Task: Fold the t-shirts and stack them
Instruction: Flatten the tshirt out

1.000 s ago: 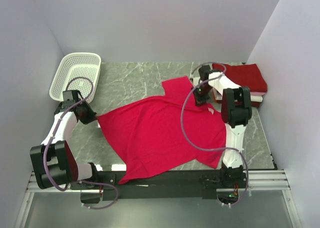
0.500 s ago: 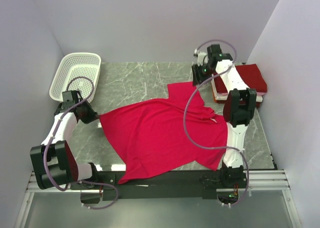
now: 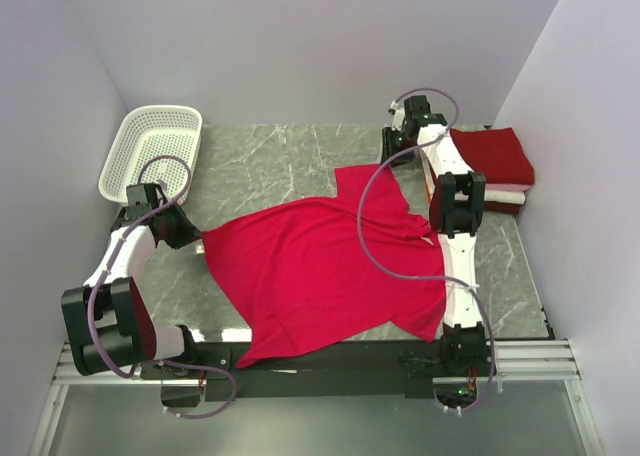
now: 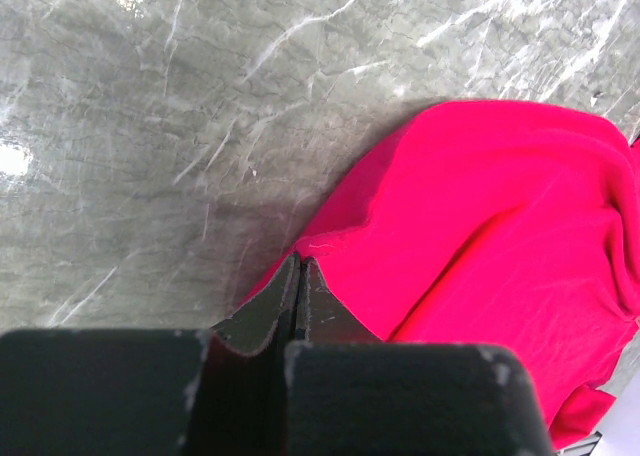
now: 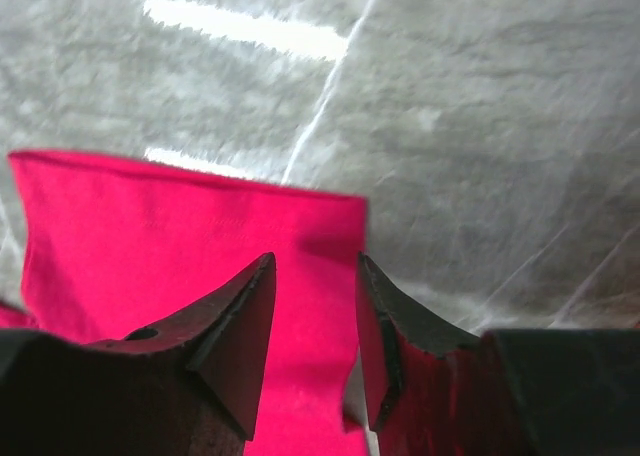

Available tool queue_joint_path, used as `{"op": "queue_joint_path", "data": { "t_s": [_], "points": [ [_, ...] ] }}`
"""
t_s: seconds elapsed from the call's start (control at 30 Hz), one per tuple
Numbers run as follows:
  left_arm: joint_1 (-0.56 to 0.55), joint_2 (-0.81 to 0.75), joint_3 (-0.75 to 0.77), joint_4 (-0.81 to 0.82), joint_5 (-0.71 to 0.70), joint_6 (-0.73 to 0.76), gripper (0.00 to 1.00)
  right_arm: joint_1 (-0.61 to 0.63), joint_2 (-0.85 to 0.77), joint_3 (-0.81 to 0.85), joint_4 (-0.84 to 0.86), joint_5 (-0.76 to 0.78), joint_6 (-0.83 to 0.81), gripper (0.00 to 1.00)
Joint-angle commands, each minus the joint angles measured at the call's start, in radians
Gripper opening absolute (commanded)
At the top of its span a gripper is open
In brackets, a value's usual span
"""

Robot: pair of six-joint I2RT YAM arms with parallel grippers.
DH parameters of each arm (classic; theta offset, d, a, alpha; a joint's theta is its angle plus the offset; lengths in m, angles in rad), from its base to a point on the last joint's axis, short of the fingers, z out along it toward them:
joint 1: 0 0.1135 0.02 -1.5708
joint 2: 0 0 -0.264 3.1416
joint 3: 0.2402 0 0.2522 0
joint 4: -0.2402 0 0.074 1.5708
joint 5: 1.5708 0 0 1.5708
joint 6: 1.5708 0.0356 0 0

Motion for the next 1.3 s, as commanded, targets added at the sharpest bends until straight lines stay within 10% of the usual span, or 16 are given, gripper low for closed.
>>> {"op": "queue_joint_path", "data": {
  "t_s": [0.0,0.43,0.83,1.27],
  "points": [
    [0.005,0.0,-0.006,0.04,0.03,0.025,0.0,-0.003,0.017,0.065,0.041,0.048,0.037,0.44],
    [0.007,0.014,-0.004,0.04,0.03,0.026,0.0,-0.012,0.097,0.145,-0.001,0.005,0.017,0.39],
    [0.005,0.005,0.005,0.045,0.035,0.025,0.0,-0.003,0.06,0.137,0.001,0.01,-0.023,0.0],
    [0.005,-0.049,0.4,-0.018,0.01,-0.004,0.0,0.101,-0.501,0.133,0.119,0.145,-0.208,0.0]
  ]
}}
